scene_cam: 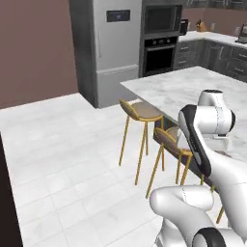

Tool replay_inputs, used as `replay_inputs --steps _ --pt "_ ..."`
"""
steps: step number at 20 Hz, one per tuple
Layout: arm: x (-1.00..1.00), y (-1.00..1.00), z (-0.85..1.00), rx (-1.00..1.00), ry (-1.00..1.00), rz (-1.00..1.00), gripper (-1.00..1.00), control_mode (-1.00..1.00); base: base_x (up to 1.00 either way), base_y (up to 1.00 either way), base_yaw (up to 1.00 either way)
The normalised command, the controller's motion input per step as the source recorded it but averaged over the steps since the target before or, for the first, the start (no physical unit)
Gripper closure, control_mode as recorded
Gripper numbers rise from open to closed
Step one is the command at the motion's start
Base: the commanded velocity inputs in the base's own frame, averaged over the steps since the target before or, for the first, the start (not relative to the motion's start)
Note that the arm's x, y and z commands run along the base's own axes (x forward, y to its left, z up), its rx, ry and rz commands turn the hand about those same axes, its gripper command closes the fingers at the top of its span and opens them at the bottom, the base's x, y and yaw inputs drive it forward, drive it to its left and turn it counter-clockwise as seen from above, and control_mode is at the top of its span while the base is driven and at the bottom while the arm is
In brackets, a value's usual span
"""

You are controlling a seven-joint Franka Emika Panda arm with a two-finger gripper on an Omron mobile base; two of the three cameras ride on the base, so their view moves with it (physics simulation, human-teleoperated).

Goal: Take a straw from the drawer in front and place it inside the glass cup on the dining counter.

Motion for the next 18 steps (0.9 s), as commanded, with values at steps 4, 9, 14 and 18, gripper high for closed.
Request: replay_inputs --steps 4,9,14,18 --pt "0.0 0.0 0.0 0.0 0.0 0.0 1.0 1.0 0.53 0.7 -0.65" --pt "0.0 0.0 0.0 0.0 0.0 0.0 1.0 1.0 0.65 0.75 -0.61" --pt "0.0 0.0 0.0 0.0 0.0 0.0 1.0 1.0 0.53 0.73 -0.55" --pt "0.0 0.0 0.0 0.0 0.0 0.0 1.0 1.0 0.44 0.66 -0.54"
